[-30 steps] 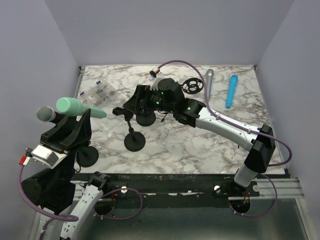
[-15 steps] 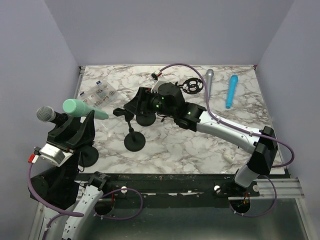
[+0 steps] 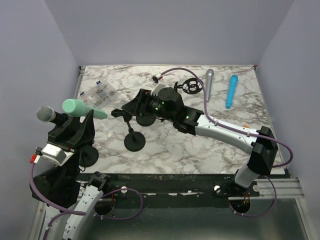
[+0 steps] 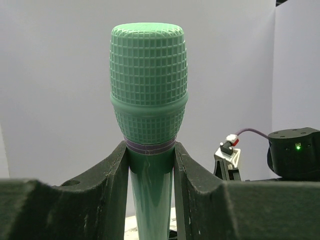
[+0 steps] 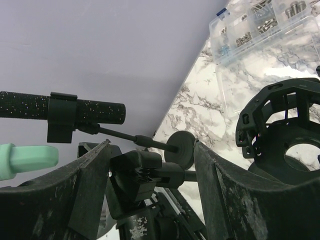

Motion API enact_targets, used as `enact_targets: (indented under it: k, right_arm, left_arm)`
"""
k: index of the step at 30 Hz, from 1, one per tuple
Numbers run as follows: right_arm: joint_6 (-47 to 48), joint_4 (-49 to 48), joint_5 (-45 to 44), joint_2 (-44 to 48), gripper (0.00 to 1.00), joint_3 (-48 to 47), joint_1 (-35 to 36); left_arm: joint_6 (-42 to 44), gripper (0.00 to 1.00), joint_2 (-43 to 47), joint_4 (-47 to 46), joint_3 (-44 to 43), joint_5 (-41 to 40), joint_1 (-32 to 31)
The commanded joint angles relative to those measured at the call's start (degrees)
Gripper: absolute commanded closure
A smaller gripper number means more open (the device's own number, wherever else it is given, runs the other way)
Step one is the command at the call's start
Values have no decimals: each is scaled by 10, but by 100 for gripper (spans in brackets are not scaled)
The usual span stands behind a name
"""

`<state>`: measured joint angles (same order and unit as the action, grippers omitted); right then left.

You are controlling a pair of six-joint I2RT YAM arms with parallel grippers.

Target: Remove the microphone from the stand

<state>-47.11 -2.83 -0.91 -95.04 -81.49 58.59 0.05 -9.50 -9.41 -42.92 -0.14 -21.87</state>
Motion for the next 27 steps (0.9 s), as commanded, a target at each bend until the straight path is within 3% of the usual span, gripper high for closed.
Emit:
enact_targets:
  k: [1, 14, 27]
  right_arm:
    - [35, 137, -19, -37, 34, 63, 14]
    - [117, -22, -46, -51, 34, 186, 36]
    - [122, -30, -103, -77, 34, 218, 41]
  left_arm:
    - [13, 100, 11, -24, 3, -13, -1]
    - [14, 100, 12, -25, 6, -10, -1]
    - [18, 100, 16, -26, 7, -13, -1]
